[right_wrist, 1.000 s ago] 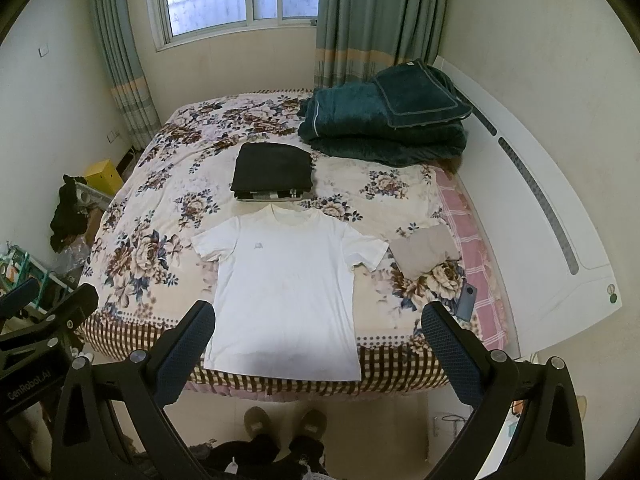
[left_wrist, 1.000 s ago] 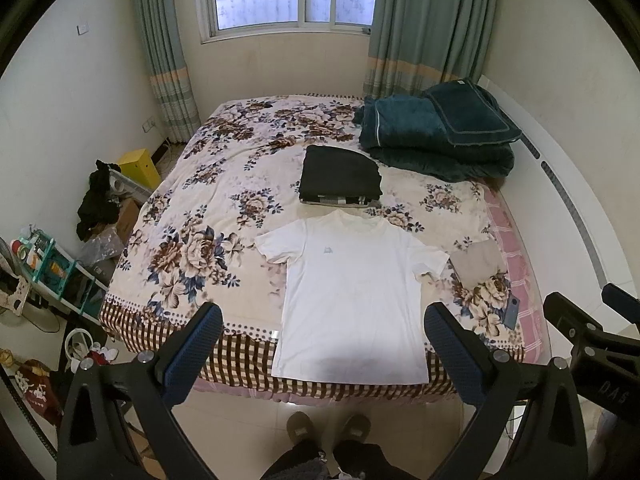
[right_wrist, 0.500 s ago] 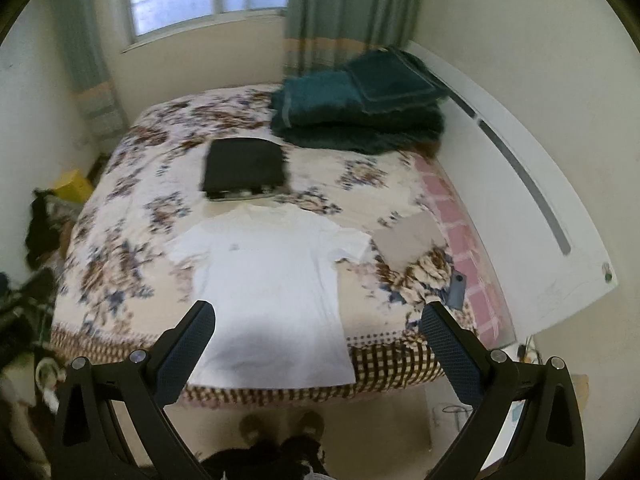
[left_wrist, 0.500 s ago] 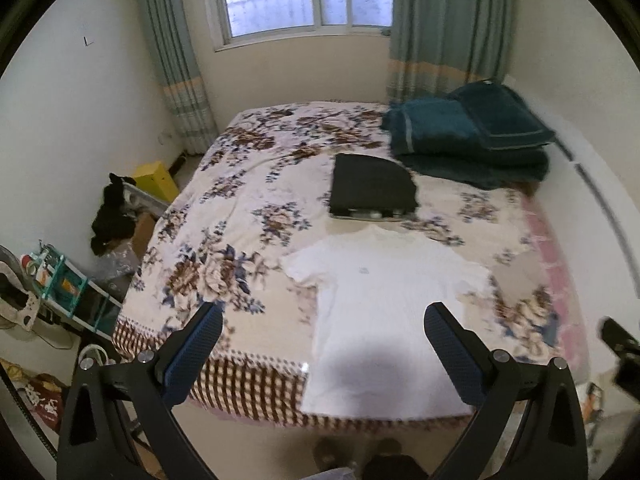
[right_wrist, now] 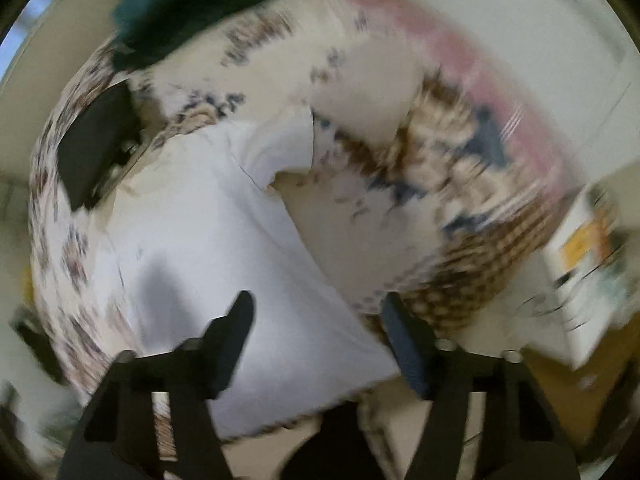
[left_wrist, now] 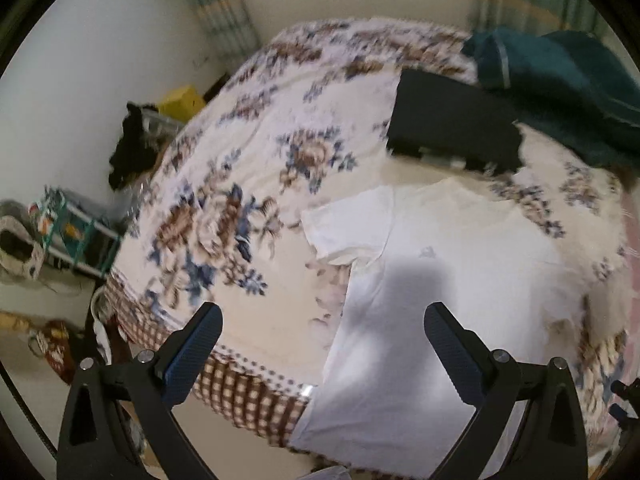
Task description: Fold small clothes
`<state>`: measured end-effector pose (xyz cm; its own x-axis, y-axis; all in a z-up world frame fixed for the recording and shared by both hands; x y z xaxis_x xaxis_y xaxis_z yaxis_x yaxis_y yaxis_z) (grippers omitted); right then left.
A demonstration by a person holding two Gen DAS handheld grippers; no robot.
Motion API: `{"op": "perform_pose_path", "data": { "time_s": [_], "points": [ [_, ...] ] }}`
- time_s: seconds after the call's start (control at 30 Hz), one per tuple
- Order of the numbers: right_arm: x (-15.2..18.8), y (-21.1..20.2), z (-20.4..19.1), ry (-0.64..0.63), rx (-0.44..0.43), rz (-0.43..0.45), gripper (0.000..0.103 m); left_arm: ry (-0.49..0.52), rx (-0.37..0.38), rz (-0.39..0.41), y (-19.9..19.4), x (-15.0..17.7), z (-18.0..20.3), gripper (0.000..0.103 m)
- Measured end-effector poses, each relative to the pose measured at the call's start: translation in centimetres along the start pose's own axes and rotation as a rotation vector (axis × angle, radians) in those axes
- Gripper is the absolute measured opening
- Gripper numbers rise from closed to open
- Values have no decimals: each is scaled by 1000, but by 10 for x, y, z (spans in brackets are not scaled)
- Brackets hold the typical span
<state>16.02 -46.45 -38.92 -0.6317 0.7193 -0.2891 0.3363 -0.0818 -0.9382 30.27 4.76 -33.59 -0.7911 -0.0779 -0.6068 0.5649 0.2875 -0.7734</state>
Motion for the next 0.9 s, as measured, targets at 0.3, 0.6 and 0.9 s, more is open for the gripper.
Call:
{"op": "perform_pose_path", "data": {
  "time_s": [0.3,0.6,0.9],
  "points": [
    [-37,243,6,610,-286,-91,64,67,-58,-182,198,87,59,103],
    [-62,295,-24,634,-203,113,8,35,38,-248,261,116,86,103],
    [-43,236,-240,-471,-106,362,3,54,-10,-147,246,101,23,103]
  ]
}}
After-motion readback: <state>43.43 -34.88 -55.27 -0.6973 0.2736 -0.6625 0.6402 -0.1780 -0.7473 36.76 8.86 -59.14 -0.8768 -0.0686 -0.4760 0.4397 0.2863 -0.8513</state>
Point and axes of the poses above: each gripper's, at about its wrist camera, not at the fingertips, and y roughly the way its jaws point, z to its right, x to its underside, the point moved 6 cm from there along y, roughly the way its jaws point, and after that the axes turned 15 degrees about z, right-handed, at the moved point
